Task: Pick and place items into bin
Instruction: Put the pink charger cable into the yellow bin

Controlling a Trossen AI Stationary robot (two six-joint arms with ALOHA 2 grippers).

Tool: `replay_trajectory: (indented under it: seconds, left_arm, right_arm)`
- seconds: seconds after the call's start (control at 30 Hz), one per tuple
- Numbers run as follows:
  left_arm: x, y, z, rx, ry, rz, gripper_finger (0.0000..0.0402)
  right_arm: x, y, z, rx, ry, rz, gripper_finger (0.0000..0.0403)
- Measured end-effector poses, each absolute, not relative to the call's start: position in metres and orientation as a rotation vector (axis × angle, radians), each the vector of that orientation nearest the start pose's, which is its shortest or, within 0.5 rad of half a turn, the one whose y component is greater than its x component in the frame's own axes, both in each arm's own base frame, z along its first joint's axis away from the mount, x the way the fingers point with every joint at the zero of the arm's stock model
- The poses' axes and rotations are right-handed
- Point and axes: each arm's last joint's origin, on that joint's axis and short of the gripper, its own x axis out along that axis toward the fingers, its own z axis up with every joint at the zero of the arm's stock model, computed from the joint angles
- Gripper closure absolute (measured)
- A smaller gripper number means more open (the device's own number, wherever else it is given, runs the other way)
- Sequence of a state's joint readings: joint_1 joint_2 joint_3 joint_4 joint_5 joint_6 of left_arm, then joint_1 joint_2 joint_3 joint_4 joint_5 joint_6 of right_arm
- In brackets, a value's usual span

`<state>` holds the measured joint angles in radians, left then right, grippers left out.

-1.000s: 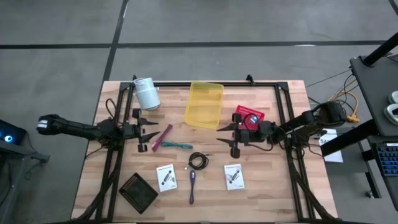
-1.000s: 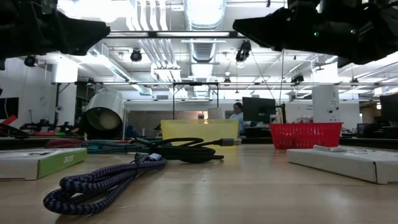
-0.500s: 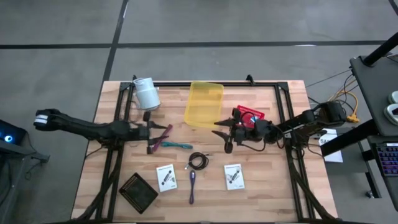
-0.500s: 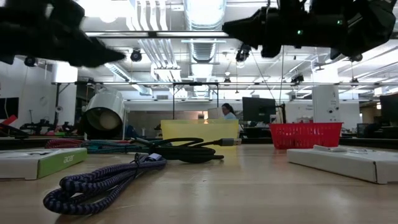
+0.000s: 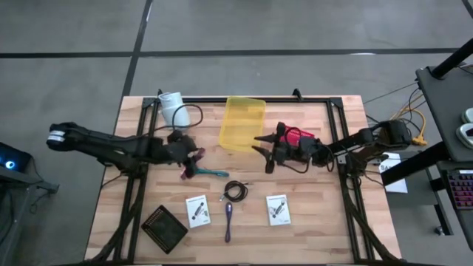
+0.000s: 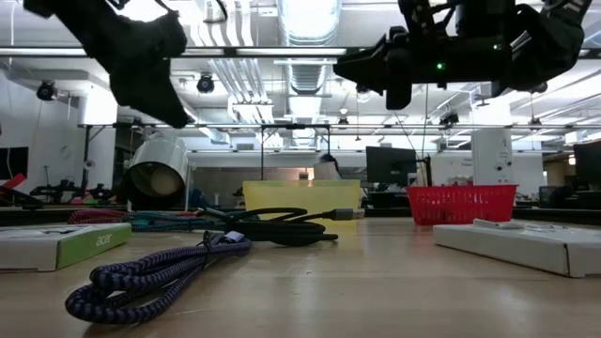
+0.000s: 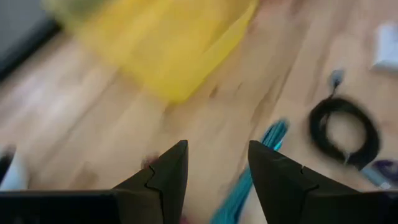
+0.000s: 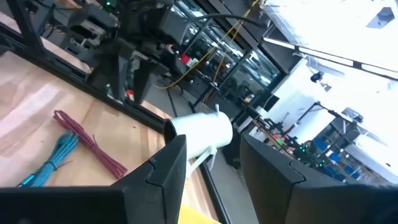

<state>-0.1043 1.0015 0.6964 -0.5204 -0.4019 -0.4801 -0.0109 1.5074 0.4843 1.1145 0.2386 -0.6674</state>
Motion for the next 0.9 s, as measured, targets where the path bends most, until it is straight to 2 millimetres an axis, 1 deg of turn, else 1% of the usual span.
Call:
replay_trajectory:
  seconds: [0.1,0.2,0.4,0.77,0.9]
  left_arm:
    - [0.195,-0.009,0.244,-0.334,0.819,0.554,0.0249]
    - [0.195,-0.010,0.242,-0.420,0.932,0.635,0.0249]
    - [0.194,-0.013,0.223,-0.615,1.126,0.764,0.0249]
    - [0.210,-0.017,0.186,-0.598,1.335,0.798,0.0249]
    - [0.214,-0.019,0.180,-0.619,1.391,0.783,0.0249]
  right_arm:
    - [0.277,-0.013,0.198,-0.643,-0.002,-0.281,0.0270]
    - [0.277,-0.014,0.198,-0.643,0.000,-0.285,0.0272]
    - [0.277,-0.014,0.198,-0.641,0.001,-0.281,0.0273]
    - [0.277,-0.014,0.198,-0.641,0.001,-0.281,0.0273]
    - [0.277,-0.014,0.198,-0.641,0.001,-0.281,0.0277]
